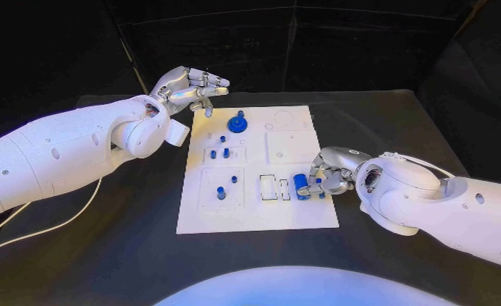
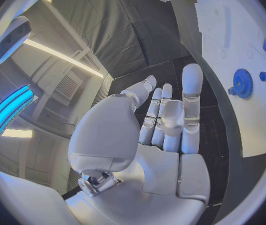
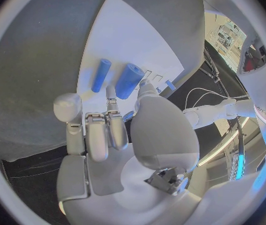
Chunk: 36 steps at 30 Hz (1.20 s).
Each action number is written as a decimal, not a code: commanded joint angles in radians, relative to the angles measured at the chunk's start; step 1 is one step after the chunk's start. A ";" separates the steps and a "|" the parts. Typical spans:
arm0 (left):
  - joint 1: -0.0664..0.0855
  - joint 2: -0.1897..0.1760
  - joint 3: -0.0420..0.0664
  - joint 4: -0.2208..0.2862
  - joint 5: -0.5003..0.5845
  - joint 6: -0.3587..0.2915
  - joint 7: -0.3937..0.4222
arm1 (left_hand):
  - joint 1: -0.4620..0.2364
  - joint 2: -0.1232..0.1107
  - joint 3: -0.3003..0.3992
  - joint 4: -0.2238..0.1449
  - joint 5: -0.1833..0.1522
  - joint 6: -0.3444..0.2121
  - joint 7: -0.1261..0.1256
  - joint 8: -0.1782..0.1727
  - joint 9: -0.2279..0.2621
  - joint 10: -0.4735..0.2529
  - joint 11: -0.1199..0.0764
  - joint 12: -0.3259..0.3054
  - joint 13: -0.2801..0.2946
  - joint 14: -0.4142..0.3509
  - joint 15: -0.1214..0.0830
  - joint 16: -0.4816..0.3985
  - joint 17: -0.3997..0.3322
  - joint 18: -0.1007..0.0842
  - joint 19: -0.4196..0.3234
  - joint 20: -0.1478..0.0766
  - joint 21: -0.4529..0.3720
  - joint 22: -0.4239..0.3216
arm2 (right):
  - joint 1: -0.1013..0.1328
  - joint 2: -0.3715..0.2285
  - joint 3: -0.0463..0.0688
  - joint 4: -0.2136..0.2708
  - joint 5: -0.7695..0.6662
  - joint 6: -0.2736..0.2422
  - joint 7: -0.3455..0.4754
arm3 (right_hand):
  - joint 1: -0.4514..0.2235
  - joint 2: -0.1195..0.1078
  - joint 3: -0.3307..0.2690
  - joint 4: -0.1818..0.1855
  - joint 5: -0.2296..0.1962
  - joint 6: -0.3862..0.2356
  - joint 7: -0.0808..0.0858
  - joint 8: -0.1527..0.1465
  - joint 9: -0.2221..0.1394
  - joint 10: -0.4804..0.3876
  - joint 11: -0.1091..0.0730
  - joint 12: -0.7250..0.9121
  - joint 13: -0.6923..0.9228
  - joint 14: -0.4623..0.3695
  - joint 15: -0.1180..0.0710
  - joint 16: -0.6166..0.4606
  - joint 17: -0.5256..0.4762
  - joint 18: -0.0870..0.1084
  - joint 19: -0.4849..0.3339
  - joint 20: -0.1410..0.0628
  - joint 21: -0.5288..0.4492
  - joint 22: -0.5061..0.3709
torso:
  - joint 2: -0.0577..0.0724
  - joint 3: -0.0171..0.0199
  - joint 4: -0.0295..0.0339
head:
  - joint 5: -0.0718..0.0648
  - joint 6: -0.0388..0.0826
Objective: Assemble the parts on the task board
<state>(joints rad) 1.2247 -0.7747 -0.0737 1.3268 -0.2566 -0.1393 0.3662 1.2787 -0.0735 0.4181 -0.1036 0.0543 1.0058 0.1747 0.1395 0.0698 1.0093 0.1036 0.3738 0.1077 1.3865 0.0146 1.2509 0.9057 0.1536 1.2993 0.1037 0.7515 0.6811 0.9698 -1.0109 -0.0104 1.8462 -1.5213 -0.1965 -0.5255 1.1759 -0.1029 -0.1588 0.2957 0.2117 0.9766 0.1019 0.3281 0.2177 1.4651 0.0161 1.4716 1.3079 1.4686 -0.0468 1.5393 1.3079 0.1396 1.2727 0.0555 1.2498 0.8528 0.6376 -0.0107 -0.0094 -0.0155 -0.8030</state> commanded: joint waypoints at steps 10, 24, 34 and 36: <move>0.001 -0.003 0.001 0.005 0.004 0.009 0.010 | -0.012 0.002 -0.001 0.005 -0.002 -0.008 0.003 0.005 0.000 -0.008 0.000 0.009 0.002 -0.005 0.000 0.003 -0.001 0.020 -0.003 0.007 -0.005 -0.002 | -0.024 0.043 0.001 -0.028 -0.032 -0.007 -0.023 | 0.043 0.048 0.006 -0.009 0.085 -0.023 -0.003 0.028 0.025 0.029 0.004 -0.002 0.121 0.085 -0.002 0.006 0.181 -0.014 -0.001 0.004 0.007 0.003 | 0.002 0.0009 -0.0008 | -0.001 -0.002; 0.001 -0.010 0.001 0.010 0.004 0.009 0.009 | -0.014 0.004 -0.002 0.007 -0.002 -0.009 0.003 0.006 0.000 -0.009 0.001 0.010 0.002 -0.006 0.000 0.003 -0.001 0.020 -0.004 0.007 -0.006 -0.003 | -0.032 0.061 0.001 -0.037 -0.042 -0.043 -0.029 | 0.137 0.088 0.011 -0.029 0.355 -0.031 -0.006 0.057 0.054 0.033 0.000 -0.004 0.132 0.086 -0.005 0.006 0.184 -0.014 -0.001 0.002 0.008 0.005 | 0.000 0.0003 -0.0019 | 0.000 -0.005; 0.001 -0.012 0.001 0.011 0.004 0.009 0.009 | -0.014 0.004 -0.002 0.007 -0.002 -0.009 0.003 0.006 0.000 -0.009 0.001 0.010 0.002 -0.006 0.000 0.003 -0.001 0.020 -0.004 0.007 -0.006 -0.003 | -0.032 0.039 0.001 0.019 0.018 -0.244 0.034 | 0.145 0.088 0.008 -0.017 0.447 -0.011 -0.016 0.071 0.068 0.039 -0.009 0.000 0.143 0.088 -0.012 0.009 0.194 -0.016 0.005 -0.004 0.014 0.015 | 0.000 0.0005 -0.0008 | -0.002 -0.005; 0.001 -0.012 0.001 0.012 0.004 0.009 0.009 | -0.014 0.004 -0.002 0.007 -0.002 -0.009 0.003 0.006 0.000 -0.009 0.001 0.010 0.002 -0.006 0.000 0.003 -0.001 0.020 -0.004 0.007 -0.006 -0.003 | -0.032 0.038 0.001 0.028 0.044 -0.279 0.049 | 0.146 0.089 0.009 -0.016 0.450 -0.011 -0.017 0.072 0.069 0.040 -0.010 0.000 0.143 0.088 -0.012 0.009 0.195 -0.016 0.005 -0.004 0.014 0.016 | 0.001 0.0005 -0.0001 | -0.002 -0.005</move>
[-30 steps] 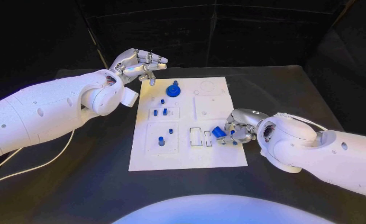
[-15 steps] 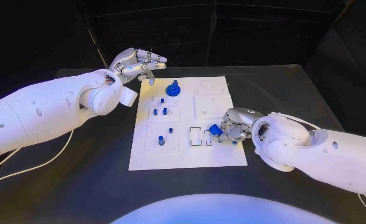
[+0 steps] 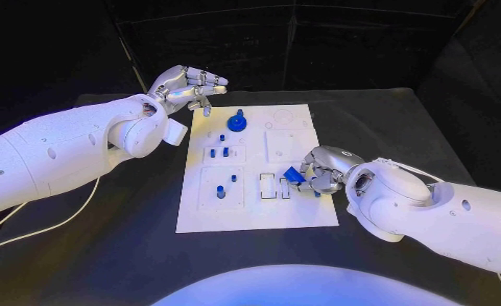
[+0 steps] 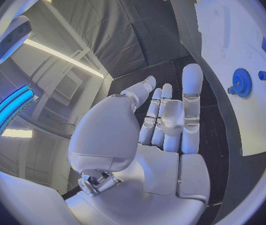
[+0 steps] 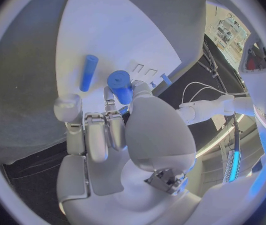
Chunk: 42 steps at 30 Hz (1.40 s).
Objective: Assemble the parts on the task board
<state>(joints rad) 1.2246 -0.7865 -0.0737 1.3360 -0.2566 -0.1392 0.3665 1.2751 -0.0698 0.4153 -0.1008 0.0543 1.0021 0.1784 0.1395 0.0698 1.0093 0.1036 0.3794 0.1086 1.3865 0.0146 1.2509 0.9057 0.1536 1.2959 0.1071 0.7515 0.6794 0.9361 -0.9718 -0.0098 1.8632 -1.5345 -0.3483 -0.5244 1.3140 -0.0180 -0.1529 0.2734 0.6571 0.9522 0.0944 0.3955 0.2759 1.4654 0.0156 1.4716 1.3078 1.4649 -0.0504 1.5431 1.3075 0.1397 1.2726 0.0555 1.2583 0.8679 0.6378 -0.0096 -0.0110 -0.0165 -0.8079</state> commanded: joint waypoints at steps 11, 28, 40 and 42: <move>0.001 0.001 0.001 0.004 0.004 0.009 0.009 | -0.012 0.002 0.001 0.006 -0.002 -0.006 -0.001 0.007 0.000 -0.011 0.001 0.006 0.002 -0.006 0.000 0.004 -0.002 0.020 0.000 0.004 -0.007 -0.001 | 0.002 0.028 0.001 0.012 0.169 -0.110 0.061 | -0.004 0.008 -0.003 0.014 -0.015 0.009 -0.008 0.003 0.016 0.039 -0.009 -0.003 0.142 0.092 -0.009 0.005 0.194 -0.016 0.006 -0.006 0.007 0.001 | 0.002 -0.0010 0.0025 | 0.004 0.001; 0.002 0.003 0.001 0.004 0.004 0.009 0.008 | -0.012 0.002 0.001 0.006 -0.002 -0.006 -0.001 0.007 0.000 -0.011 0.001 0.006 0.002 -0.006 0.000 0.004 -0.002 0.020 0.000 0.004 -0.007 -0.001 | 0.002 0.117 0.001 -0.040 0.202 0.026 0.000 | -0.080 0.041 -0.052 0.016 -0.202 0.043 -0.022 0.020 0.046 0.039 -0.019 -0.013 0.141 0.092 -0.017 0.004 0.195 -0.015 0.005 -0.011 0.005 0.001 | 0.001 -0.0006 0.0020 | 0.011 -0.003; 0.002 0.004 0.001 0.003 0.004 0.008 0.009 | -0.012 0.003 0.001 0.006 -0.002 -0.007 -0.001 0.008 0.000 -0.012 0.000 0.008 0.002 -0.006 0.000 0.004 -0.001 0.020 0.000 0.004 -0.007 -0.001 | 0.002 0.131 0.001 -0.047 0.189 0.011 -0.007 | -0.096 0.046 -0.066 0.016 -0.219 0.052 -0.028 0.028 0.056 0.039 -0.024 -0.017 0.139 0.091 -0.022 0.003 0.192 -0.015 0.004 -0.016 0.004 -0.001 | 0.000 0.0004 0.0001 | 0.011 -0.001; 0.002 0.004 0.001 0.003 0.004 0.008 0.009 | -0.012 0.003 0.001 0.006 -0.002 -0.007 -0.001 0.008 0.000 -0.012 0.000 0.008 0.002 -0.006 0.000 0.004 -0.001 0.020 0.000 0.004 -0.007 -0.001 | 0.002 0.132 0.001 -0.047 0.186 0.008 -0.006 | -0.109 0.048 -0.076 0.017 -0.247 0.051 -0.029 0.029 0.060 0.038 -0.025 -0.019 0.138 0.091 -0.023 0.003 0.192 -0.015 0.003 -0.017 0.003 -0.002 | 0.001 0.0002 0.0006 | 0.011 -0.001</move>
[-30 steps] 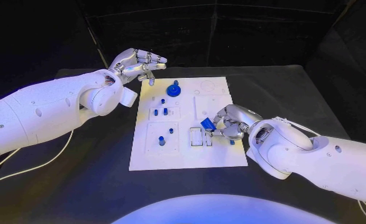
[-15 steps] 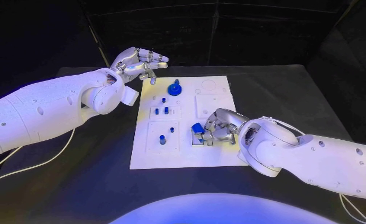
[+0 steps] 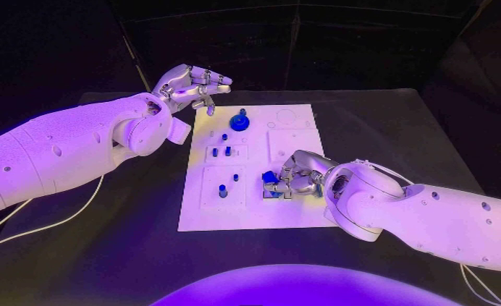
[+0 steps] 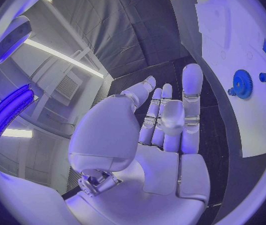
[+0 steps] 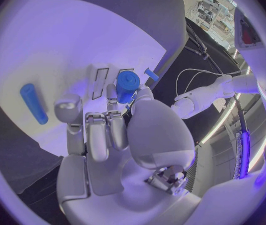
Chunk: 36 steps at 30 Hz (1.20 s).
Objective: Assemble the parts on the task board
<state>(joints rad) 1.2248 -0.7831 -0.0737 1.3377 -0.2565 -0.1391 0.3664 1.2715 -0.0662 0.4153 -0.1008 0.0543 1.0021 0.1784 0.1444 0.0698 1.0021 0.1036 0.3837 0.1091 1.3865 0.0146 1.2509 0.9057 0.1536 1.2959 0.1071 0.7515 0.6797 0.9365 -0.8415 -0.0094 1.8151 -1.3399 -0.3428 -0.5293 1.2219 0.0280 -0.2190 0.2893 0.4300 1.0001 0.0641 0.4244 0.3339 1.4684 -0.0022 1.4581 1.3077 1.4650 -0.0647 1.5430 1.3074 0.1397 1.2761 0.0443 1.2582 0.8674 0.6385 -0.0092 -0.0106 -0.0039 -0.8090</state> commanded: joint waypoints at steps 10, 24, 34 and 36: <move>0.001 0.002 0.001 0.000 0.004 0.005 0.011 | -0.008 -0.001 0.001 0.006 -0.002 -0.007 -0.001 0.003 0.000 -0.005 0.000 0.004 0.002 -0.006 0.000 0.004 -0.001 0.020 0.000 0.004 -0.007 -0.001 | 0.001 0.003 0.000 -0.004 -0.025 -0.043 0.001 | -0.200 -0.008 -0.068 0.005 -0.341 -0.014 0.004 0.002 0.022 0.020 -0.005 -0.037 0.116 0.091 -0.007 0.001 0.191 -0.013 -0.010 -0.006 -0.011 -0.023 | 0.001 0.0001 0.0007 | 0.001 0.004; 0.001 0.000 0.001 0.001 0.004 0.004 0.010 | -0.007 0.000 0.002 0.005 -0.002 -0.008 -0.002 0.004 0.000 -0.006 0.000 0.005 0.002 -0.005 0.000 0.005 0.000 0.020 0.001 0.004 -0.005 0.000 | 0.001 -0.003 0.000 0.003 -0.040 -0.073 0.020 | -0.191 -0.048 0.020 -0.002 -0.291 -0.030 0.009 0.005 0.039 0.011 -0.001 -0.058 0.106 0.090 -0.002 -0.001 0.191 -0.010 -0.016 -0.001 -0.021 -0.035 | 0.000 0.0003 -0.0001 | 0.006 0.001; 0.001 -0.005 0.001 0.001 0.004 0.004 0.010 | -0.006 0.000 0.002 0.005 -0.002 -0.008 -0.002 0.004 0.000 -0.007 0.000 0.006 0.002 -0.006 -0.001 0.005 -0.001 0.020 0.001 0.004 -0.006 0.000 | 0.001 -0.074 0.000 0.049 -0.055 -0.122 0.057 | -0.051 -0.027 0.031 -0.042 -0.176 -0.037 0.009 0.003 0.046 0.020 -0.001 -0.046 0.121 0.092 -0.003 0.002 0.199 -0.013 -0.008 -0.002 -0.017 -0.023 | -0.001 0.0002 -0.0017 | -0.002 0.003; 0.001 -0.006 0.001 0.001 0.004 0.004 0.010 | -0.006 0.000 0.002 0.005 -0.002 -0.008 -0.002 0.004 0.000 -0.007 0.000 0.006 0.002 -0.006 -0.001 0.005 -0.001 0.020 0.001 0.004 -0.006 0.000 | 0.002 -0.098 0.001 0.062 -0.059 -0.127 0.059 | -0.045 -0.026 0.029 -0.044 -0.171 -0.040 0.010 0.001 0.045 0.020 0.000 -0.046 0.122 0.092 -0.003 0.002 0.199 -0.013 -0.008 -0.002 -0.016 -0.022 | -0.002 0.0001 -0.0030 | -0.003 0.002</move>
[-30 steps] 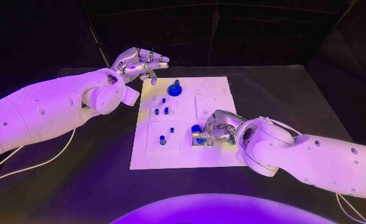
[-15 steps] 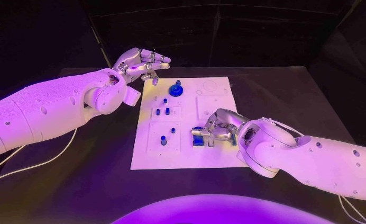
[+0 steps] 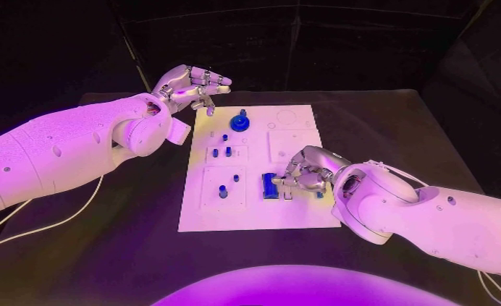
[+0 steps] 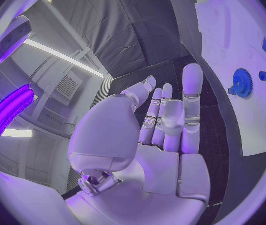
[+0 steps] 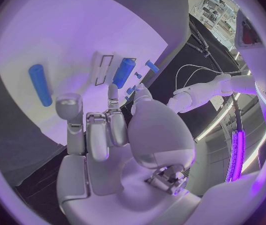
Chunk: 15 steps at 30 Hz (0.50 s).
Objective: Assemble the parts on the task board
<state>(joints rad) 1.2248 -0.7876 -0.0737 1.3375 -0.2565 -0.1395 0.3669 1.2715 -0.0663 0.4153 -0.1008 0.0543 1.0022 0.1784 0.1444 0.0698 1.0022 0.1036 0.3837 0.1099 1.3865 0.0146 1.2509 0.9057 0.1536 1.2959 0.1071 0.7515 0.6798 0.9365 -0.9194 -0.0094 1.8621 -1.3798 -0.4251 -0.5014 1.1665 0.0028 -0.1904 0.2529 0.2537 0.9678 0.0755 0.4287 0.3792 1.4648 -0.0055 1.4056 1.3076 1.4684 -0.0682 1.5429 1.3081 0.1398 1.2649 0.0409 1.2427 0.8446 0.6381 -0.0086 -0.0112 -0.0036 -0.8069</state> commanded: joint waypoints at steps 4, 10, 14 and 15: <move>0.001 -0.002 0.001 0.000 0.004 0.005 0.009 | -0.006 0.000 0.002 0.005 -0.002 -0.008 -0.002 0.004 0.000 -0.007 0.000 0.006 0.001 -0.006 -0.001 0.005 -0.001 0.020 0.001 0.004 -0.006 0.000 | 0.002 -0.074 0.001 0.027 -0.034 -0.033 0.025 | 0.020 0.000 -0.002 -0.011 0.012 -0.014 0.001 -0.009 -0.002 0.025 0.005 0.008 0.124 0.089 0.002 0.002 0.198 -0.013 0.004 0.003 0.000 0.003 | -0.002 -0.0006 -0.0039 | -0.017 0.002; 0.001 0.001 0.001 0.000 0.004 0.006 0.009 | -0.006 0.000 0.002 0.005 -0.002 -0.008 -0.002 0.004 0.000 -0.007 0.000 0.006 0.001 -0.006 -0.001 0.005 -0.001 0.020 0.001 0.004 -0.006 0.000 | 0.003 -0.119 0.001 0.006 -0.069 0.017 -0.005 | 0.041 0.003 -0.009 -0.017 0.039 -0.020 0.006 -0.020 -0.008 0.024 0.009 0.006 0.124 0.088 0.005 0.001 0.196 -0.013 0.001 0.005 -0.002 0.000 | -0.002 -0.0018 -0.0045 | -0.027 0.001; 0.001 0.001 0.001 -0.001 0.004 0.006 0.009 | -0.006 0.000 0.002 0.005 -0.002 -0.008 -0.002 0.004 0.000 -0.007 0.000 0.006 0.001 -0.006 -0.001 0.005 -0.001 0.020 0.001 0.004 -0.006 0.000 | 0.002 -0.128 0.001 -0.012 -0.094 0.039 -0.016 | 0.064 0.009 -0.009 -0.025 0.052 -0.020 0.008 -0.028 -0.012 0.025 0.011 0.007 0.126 0.088 0.007 0.000 0.195 -0.013 0.000 0.007 -0.003 -0.001 | -0.003 0.0008 -0.0067 | -0.022 -0.005; 0.001 0.000 0.001 -0.001 0.004 0.006 0.009 | -0.006 0.000 0.002 0.005 -0.002 -0.008 -0.002 0.004 0.000 -0.007 0.000 0.006 0.001 -0.006 -0.001 0.005 -0.001 0.020 0.001 0.004 -0.006 0.000 | 0.002 -0.129 0.001 -0.015 -0.099 0.044 -0.018 | 0.068 0.010 -0.009 -0.027 0.056 -0.018 0.008 -0.030 -0.013 0.025 0.011 0.008 0.126 0.088 0.008 0.000 0.196 -0.013 0.000 0.008 -0.002 0.000 | -0.003 0.0013 -0.0065 | -0.023 -0.006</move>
<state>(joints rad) 1.2248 -0.7872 -0.0738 1.3363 -0.2565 -0.1395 0.3668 1.2715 -0.0663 0.4154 -0.1008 0.0543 1.0022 0.1783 0.1444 0.0698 1.0022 0.1036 0.3837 0.1097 1.3865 0.0146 1.2509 0.9057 0.1536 1.2959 0.1071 0.7515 0.6798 0.9376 -1.0481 -0.0089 1.8490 -1.4344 -0.4159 -0.5052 1.2263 0.0151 -0.2006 0.2300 0.3065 0.9520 0.0844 0.4027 0.3669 1.4686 -0.0017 1.4096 1.3078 1.4684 -0.0682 1.5429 1.3079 0.1398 1.2649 0.0410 1.2427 0.8453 0.6354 -0.0094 -0.0168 -0.0279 -0.8094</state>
